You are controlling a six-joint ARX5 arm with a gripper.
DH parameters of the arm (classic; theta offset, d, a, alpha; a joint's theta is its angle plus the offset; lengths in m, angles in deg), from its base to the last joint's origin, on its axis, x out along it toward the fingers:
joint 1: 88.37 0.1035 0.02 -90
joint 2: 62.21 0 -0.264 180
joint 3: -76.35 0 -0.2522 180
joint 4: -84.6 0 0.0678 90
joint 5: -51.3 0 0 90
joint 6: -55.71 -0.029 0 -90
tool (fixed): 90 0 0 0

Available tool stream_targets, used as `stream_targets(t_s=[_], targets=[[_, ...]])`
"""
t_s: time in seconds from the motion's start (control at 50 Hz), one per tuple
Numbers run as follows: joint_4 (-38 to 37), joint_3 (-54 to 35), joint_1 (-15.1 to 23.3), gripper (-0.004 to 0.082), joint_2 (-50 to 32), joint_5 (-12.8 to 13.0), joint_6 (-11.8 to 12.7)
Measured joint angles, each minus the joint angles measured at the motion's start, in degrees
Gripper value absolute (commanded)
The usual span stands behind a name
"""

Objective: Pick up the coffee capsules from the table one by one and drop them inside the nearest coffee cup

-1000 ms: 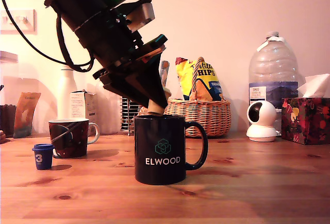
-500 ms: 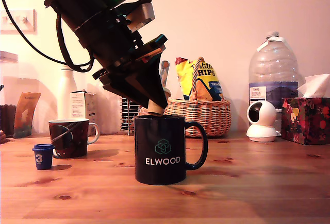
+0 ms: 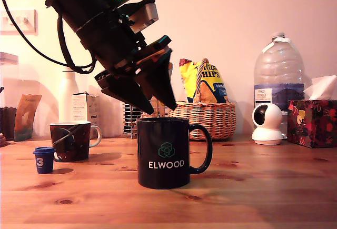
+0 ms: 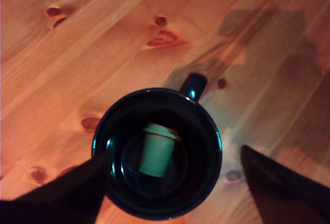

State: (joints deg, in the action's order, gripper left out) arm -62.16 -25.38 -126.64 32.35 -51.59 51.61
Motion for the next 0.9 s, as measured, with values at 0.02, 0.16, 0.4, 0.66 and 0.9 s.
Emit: stream_targets(t_s=[0.02,0.16,0.4,0.66,0.9], targets=[[0.0,0.0,0.0,0.0717,0.0,0.0,-0.1],[0.5,0.0,0.0,0.0452,-2.1,0.0,-1.3],[4.2,0.0,0.7,-0.0014,-8.8,0.0,-2.1],[6.7,-0.9,4.8,-0.0014,-11.3,0.3,-2.2],[1.1,-13.3,10.7,-0.0014,-22.4,1.0,-2.1]])
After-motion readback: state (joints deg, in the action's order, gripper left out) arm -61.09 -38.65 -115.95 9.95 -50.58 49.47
